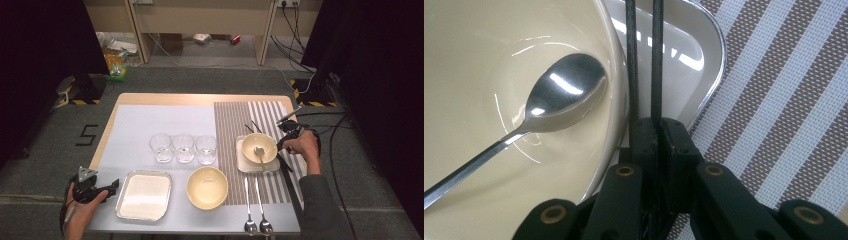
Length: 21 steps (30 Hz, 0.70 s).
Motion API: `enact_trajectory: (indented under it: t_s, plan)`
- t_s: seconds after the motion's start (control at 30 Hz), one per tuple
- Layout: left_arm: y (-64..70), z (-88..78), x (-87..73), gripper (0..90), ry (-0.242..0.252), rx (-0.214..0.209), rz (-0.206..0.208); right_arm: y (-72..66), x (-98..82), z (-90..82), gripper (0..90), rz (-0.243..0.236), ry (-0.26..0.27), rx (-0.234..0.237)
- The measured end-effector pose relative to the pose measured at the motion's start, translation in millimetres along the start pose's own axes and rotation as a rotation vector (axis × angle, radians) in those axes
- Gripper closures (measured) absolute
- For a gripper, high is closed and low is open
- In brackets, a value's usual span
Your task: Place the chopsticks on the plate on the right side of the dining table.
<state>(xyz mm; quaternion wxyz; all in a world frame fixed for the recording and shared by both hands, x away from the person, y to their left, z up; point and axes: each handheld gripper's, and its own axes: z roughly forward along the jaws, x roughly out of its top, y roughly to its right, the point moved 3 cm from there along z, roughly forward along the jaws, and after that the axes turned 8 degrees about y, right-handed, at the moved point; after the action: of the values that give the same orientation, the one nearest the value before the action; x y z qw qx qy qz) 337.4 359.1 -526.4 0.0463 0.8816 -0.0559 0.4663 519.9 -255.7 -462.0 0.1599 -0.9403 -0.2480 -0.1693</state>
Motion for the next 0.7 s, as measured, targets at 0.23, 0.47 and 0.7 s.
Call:
enact_trajectory:
  t_s: [0.23, 0.47, 0.7]
  plan:
    - [0.0, 0.1, 0.0, 13.6, 0.001, 0.001, 0.0, 1.5, -0.9, 0.4, 85.1, 0.0, 0.021, 0.011]
    - [0.0, 0.0, 0.0, 13.6, 0.0, 0.0, 0.0, 3.7, -3.1, -1.6, 79.7, -0.007, 0.051, 0.018]
    - [0.1, 0.0, 0.0, 13.6, -0.001, 0.0, 0.0, 5.0, -12.2, -15.0, 75.6, -0.04, 0.094, 0.027]
